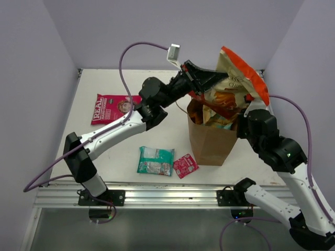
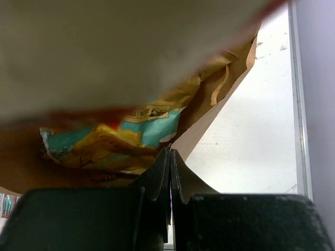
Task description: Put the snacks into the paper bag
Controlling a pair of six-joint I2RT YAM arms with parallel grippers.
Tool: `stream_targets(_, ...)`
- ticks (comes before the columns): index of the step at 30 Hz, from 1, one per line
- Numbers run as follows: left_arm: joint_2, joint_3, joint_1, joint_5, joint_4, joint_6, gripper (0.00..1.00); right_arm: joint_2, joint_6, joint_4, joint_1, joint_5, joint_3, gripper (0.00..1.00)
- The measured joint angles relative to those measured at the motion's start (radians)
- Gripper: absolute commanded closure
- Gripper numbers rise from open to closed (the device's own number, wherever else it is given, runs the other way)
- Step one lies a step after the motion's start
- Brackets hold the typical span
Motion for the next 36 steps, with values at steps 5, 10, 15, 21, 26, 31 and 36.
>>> stream_targets(5,-0.103,-0.22,-0.04,-0.064,0.04,-0.026,1.0,0.001,0.012,-0.002,-0.001,0.0,0.0,1.0)
stream_targets(10,-0.129,-0.347,-0.071,-0.083,0.044,-0.03,1.0,0.003,0.011,-0.015,-0.005,-0.001,0.0,1.0)
stream_targets(15,-0.131,-0.42,-0.084,-0.101,0.029,-0.047,1.0,0.01,0.009,-0.033,-0.005,-0.002,0.0,1.0)
stream_targets(21,-0.222,-0.428,-0.096,-0.21,-0.154,0.005,1.0,0.011,0.007,-0.024,-0.003,-0.01,0.001,1.0)
stream_targets(26,-0.289,-0.362,-0.1,-0.316,-0.402,0.122,1.0,0.016,0.008,-0.021,0.001,-0.019,0.01,1.0)
stream_targets(31,-0.262,-0.291,-0.099,-0.345,-0.558,0.196,1.0,0.024,0.008,-0.017,0.0,-0.028,0.013,1.0)
stream_targets(36,-0.158,-0.261,-0.098,-0.354,-0.602,0.234,1.0,0.027,0.008,-0.023,0.001,-0.034,0.024,1.0)
